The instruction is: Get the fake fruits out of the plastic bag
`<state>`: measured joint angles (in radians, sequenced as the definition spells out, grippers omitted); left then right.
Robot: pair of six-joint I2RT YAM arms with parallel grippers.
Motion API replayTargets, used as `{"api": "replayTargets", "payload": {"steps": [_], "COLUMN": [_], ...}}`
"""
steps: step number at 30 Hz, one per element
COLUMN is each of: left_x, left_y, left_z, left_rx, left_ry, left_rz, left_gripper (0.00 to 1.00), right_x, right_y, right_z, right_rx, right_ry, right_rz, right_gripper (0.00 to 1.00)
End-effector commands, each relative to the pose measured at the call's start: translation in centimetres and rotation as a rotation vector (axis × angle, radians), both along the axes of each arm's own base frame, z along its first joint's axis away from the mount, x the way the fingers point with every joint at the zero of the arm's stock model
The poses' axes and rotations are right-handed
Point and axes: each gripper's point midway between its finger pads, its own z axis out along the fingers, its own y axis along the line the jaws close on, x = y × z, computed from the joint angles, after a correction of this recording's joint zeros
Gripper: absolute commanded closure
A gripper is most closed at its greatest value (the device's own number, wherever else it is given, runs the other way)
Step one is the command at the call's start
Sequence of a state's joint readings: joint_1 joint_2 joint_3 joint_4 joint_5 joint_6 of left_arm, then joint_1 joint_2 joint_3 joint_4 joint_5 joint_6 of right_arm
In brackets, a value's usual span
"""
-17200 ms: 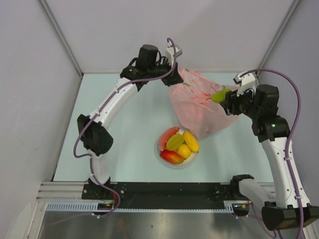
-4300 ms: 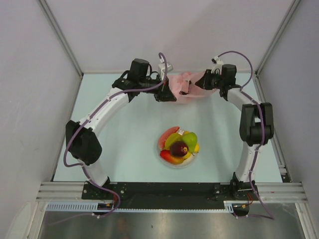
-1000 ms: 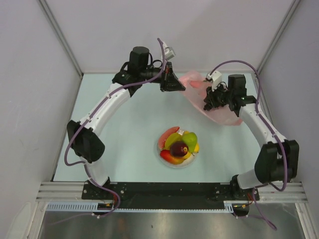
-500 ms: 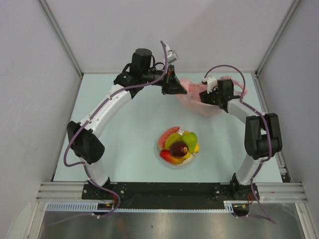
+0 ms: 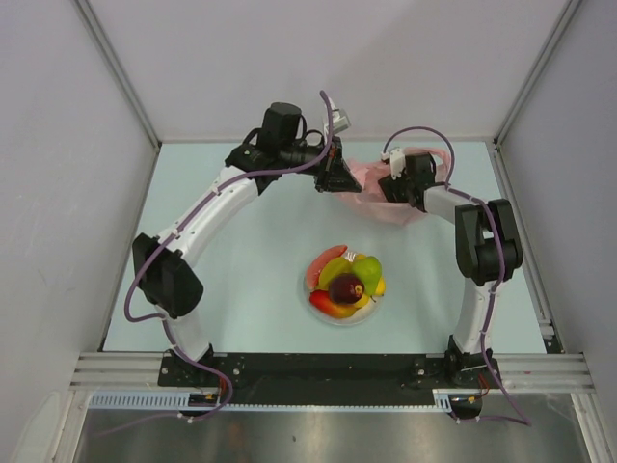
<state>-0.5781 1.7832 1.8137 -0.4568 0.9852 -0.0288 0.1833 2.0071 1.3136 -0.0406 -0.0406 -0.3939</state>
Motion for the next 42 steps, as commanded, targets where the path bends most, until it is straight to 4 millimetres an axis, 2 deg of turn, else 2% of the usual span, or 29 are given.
{"api": "replayTargets", "payload": {"steps": [1, 4, 6, 7, 8, 9, 10, 12, 14, 16, 17, 19, 20, 22, 23, 26, 30, 35, 39, 40, 41, 42], "left_x": [-1.0, -0.8, -0.6, -0.5, -0.4, -0.3, -0.2, 0.0, 0.4, 0.8, 1.0, 1.2, 1.5, 1.7, 2.0, 2.5, 2.9, 3.3, 6.1, 7.0, 7.8, 8.7], "left_y": [0.2, 0.1, -0.1, -0.2, -0.2, -0.3, -0.4, -0.4, -0.6, -0.8, -0.9, -1.2, -1.3, -1.5, -1.8, -2.2, -2.7, -2.8, -3.2, -3.0, -2.8, -2.8], "left_z": [1.5, 1.3, 1.1, 1.1, 1.2, 1.0, 1.1, 0.9, 0.6, 0.1, 0.0, -0.5, -0.5, -0.4, -0.6, -0.9, -0.9, -1.0, -1.7, -1.6, -1.3, -1.3], "left_rx": [-0.028, -0.028, -0.030, -0.031, -0.035, -0.032, -0.034, -0.031, -0.025, -0.019, -0.020, -0.015, -0.018, -0.024, -0.027, -0.032, -0.043, -0.044, -0.030, -0.035, -0.039, -0.044], "left_ry": [-0.058, -0.057, -0.061, -0.059, -0.062, -0.057, -0.062, -0.060, -0.058, -0.052, -0.044, -0.026, -0.025, -0.013, -0.011, 0.006, 0.021, 0.021, 0.011, 0.007, 0.009, 0.027], "left_rz": [-0.025, -0.023, -0.026, -0.025, -0.026, -0.024, -0.022, -0.019, -0.007, 0.002, 0.004, 0.004, 0.006, 0.008, 0.008, 0.008, 0.010, 0.020, 0.103, 0.121, 0.138, 0.156], "left_gripper": [1.00, 1.00, 1.00, 1.00, 1.00, 1.00, 0.99, 1.00, 1.00, 1.00, 1.00, 1.00, 1.00, 1.00, 1.00, 1.00, 1.00, 1.00, 1.00, 0.99, 0.96, 0.79], "right_x": [0.3, -0.2, -0.4, -0.6, -0.7, -0.9, -0.9, -1.0, -1.2, -2.5, -3.1, -5.0, -6.0, -7.8, -8.8, -10.5, -11.6, -12.4, -14.4, -15.9, -16.9, -17.8], "right_y": [-2.4, -3.2, -3.5, -3.5, -3.7, -4.0, -4.1, -3.2, -2.1, -0.6, 0.0, 1.4, 1.9, 2.6, 2.4, 2.7, 3.2, 4.0, 6.4, 7.9, 8.7, 9.4], "right_z": [2.2, 2.6, 2.1, 1.7, 1.4, 1.3, 1.3, 2.4, 5.7, 7.5, 10.5, 12.6, 15.0, 16.6, 18.1, 20.5, 23.2, 25.4, 28.8, 30.0, 30.2, 30.6], "right_rx": [-0.043, -0.057, -0.077, -0.085, -0.106, -0.119, -0.123, -0.092, -0.059, 0.010, 0.047, 0.139, 0.163, 0.217, 0.240, 0.295, 0.342, 0.383, 0.424, 0.419, 0.409, 0.378], "right_ry": [-0.018, -0.009, 0.001, 0.011, 0.016, 0.023, 0.024, 0.009, -0.039, -0.022, -0.063, -0.052, -0.086, -0.073, -0.087, -0.110, -0.162, -0.217, -0.305, -0.337, -0.339, -0.362], "right_rz": [-0.076, -0.076, -0.053, -0.038, -0.018, -0.012, -0.007, 0.032, 0.060, 0.097, 0.114, 0.153, 0.177, 0.201, 0.208, 0.222, 0.246, 0.295, 0.448, 0.515, 0.561, 0.615], "right_gripper": [0.27, 0.29, 0.43, 0.52, 0.79, 0.94, 1.00, 1.00, 1.00, 1.00, 1.00, 1.00, 1.00, 1.00, 1.00, 1.00, 1.00, 1.00, 1.00, 1.00, 1.00, 1.00]}}
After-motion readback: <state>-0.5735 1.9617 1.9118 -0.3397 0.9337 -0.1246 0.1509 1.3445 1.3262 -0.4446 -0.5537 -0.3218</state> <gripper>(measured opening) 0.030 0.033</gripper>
